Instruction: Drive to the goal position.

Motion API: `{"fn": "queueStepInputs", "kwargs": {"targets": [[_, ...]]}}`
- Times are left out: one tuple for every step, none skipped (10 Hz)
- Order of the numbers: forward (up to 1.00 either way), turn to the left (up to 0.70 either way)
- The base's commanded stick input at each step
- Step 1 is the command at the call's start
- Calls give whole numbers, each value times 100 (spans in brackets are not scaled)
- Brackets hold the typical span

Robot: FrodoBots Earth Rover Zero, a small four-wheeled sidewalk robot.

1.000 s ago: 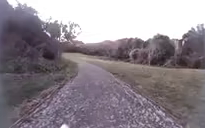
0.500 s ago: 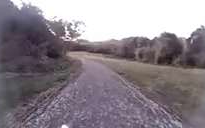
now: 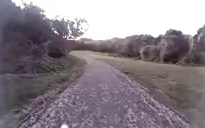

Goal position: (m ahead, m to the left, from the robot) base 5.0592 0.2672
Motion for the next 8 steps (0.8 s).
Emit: {"fn": "queueStepInputs", "kwargs": {"targets": [[50,0],[50,0],[50,0],[50,0],[50,0],[50,0],[50,0],[50,0]]}}
